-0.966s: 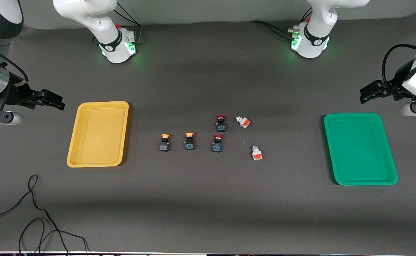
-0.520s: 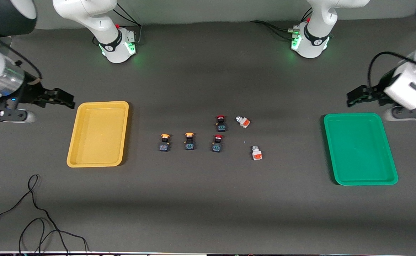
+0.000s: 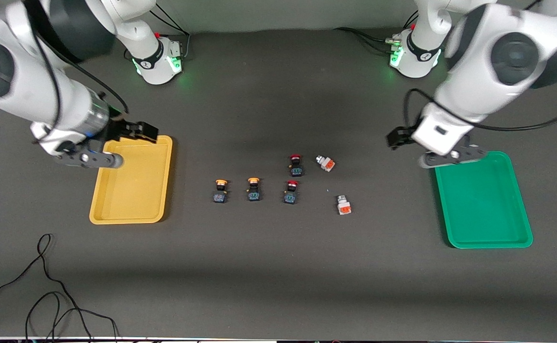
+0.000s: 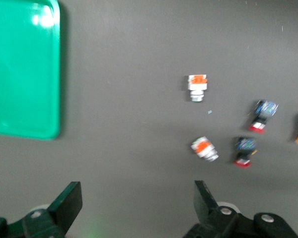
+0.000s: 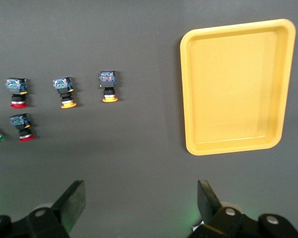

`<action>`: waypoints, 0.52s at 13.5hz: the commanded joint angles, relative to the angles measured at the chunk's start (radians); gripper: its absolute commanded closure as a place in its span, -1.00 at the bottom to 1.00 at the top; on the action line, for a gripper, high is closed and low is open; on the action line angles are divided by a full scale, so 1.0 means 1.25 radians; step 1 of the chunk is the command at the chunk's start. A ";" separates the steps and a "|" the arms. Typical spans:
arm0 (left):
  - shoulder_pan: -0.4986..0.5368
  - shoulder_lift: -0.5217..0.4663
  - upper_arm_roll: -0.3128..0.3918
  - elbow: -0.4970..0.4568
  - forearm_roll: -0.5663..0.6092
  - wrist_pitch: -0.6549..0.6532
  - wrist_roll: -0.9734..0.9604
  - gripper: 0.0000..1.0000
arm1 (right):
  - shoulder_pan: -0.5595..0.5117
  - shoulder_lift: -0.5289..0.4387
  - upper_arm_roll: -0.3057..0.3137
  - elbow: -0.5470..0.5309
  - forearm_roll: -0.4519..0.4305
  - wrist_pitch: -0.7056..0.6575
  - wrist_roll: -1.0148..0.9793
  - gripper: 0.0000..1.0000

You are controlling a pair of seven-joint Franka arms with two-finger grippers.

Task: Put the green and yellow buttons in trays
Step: 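Grasp a yellow button with the right gripper while the left gripper grasps a white button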

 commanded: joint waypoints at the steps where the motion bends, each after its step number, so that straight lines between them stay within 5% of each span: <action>1: -0.115 0.002 0.011 -0.050 -0.002 0.077 -0.304 -1.00 | 0.015 0.021 -0.007 -0.078 0.014 0.100 0.024 -0.99; 5: -0.218 0.061 0.011 -0.054 -0.002 0.169 -0.542 -1.00 | 0.047 0.051 -0.007 -0.223 0.036 0.317 0.041 -0.99; 7: -0.223 0.100 0.011 -0.061 -0.003 0.218 -0.554 -1.00 | 0.070 0.111 -0.007 -0.230 0.036 0.402 0.082 -0.99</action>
